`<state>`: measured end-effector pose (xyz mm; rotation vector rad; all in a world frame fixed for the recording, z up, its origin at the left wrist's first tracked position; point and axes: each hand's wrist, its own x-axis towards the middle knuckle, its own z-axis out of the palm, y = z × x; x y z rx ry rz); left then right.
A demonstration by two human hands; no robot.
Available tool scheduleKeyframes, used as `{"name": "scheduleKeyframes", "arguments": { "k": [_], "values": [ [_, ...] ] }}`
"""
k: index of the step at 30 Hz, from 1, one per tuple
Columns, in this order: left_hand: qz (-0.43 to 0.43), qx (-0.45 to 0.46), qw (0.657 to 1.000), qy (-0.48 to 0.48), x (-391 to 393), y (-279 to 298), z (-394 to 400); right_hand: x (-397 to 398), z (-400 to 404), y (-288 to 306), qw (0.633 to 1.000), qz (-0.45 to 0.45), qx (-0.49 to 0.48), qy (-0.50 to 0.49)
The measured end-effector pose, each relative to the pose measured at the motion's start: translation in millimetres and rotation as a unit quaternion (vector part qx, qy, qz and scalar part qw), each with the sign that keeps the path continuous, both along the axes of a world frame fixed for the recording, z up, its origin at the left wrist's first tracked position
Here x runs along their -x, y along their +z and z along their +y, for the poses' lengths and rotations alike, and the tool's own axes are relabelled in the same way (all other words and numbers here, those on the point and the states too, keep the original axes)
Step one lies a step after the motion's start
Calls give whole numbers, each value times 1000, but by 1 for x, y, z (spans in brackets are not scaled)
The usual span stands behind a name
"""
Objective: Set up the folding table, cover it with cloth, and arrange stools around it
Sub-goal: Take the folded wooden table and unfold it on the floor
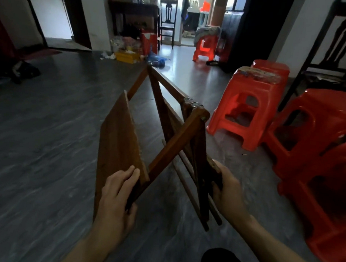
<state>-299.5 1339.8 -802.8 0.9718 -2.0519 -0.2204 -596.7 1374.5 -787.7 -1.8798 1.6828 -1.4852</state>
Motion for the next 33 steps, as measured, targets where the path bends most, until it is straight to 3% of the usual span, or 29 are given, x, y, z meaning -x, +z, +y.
{"name": "scheduleKeyframes", "arguments": {
  "k": [7, 13, 22, 27, 33],
  "values": [
    [-25, 5, 1000, 4, -18, 11, -7, 9, -10, -3, 998, 30, -28, -37],
    [8, -14, 1000, -19, -12, 8, -17, -4, -6, -12, 999, 21, -45, -15],
    [114, -42, 992, -36, 56, -25, -25, -32, 0, -34, 997, 1, -71, -43],
    [130, -67, 988, -51, 88, -55, -14, -45, 9, -45, 995, -25, -90, -41],
    [159, -96, 981, -60, 114, -50, 4, -51, 9, -53, 994, -43, -92, -40]
  ]
}}
